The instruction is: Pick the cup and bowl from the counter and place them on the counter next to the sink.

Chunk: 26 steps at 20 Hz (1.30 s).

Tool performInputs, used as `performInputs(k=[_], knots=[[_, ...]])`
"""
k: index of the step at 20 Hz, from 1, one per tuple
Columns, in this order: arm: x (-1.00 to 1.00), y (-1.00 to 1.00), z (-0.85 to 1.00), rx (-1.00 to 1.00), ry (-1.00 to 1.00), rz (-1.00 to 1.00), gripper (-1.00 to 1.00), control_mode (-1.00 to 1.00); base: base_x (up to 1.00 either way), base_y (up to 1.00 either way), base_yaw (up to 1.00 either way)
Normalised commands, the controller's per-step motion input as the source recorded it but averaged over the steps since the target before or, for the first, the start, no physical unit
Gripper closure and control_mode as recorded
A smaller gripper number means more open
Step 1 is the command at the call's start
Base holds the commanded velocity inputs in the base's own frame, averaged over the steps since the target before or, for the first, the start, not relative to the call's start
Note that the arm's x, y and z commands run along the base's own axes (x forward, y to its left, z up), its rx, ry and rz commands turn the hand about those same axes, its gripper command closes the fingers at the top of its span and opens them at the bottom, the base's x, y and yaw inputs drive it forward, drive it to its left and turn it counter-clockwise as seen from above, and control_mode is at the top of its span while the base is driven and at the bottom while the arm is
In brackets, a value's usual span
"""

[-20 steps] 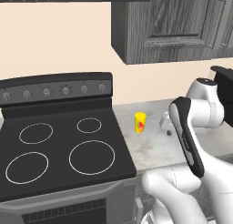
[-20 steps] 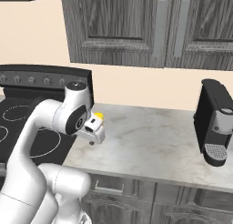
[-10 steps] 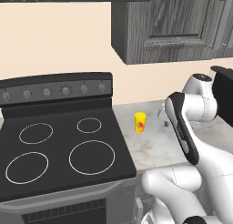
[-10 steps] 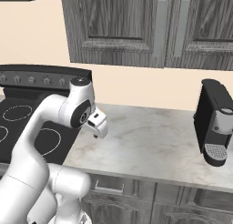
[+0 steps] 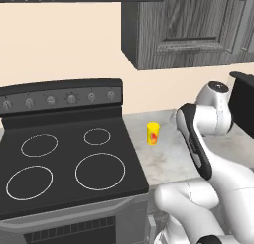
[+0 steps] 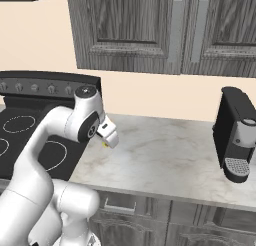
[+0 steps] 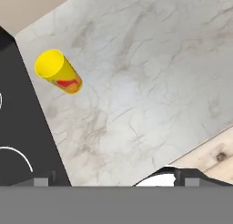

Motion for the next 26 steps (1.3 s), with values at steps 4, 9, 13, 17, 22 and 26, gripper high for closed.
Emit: performInputs(k=[4,9,13,17,22,26], knots=[[0.41,0.0,0.0,0.0,-0.04,-0.03,-1.0,-1.0,0.0,0.0,0.0],[0.28,0.11,0.01,0.0,0.07,-0.03,-1.0,-1.0,0.0,0.0,0.0],[0.27,0.11,0.0,0.0,0.13,-0.02,-1.0,-1.0,0.0,0.0,0.0],[0.36,0.04,0.0,0.0,0.12,0.0,-1.0,-1.0,0.0,0.0,0.0],[0.37,0.0,-0.07,0.0,0.01,-0.01,-1.0,-1.0,0.0,0.0,0.0],[0.2,0.0,-0.32,0.0,-0.05,0.0,-1.0,-1.0,0.0,0.0,0.0]])
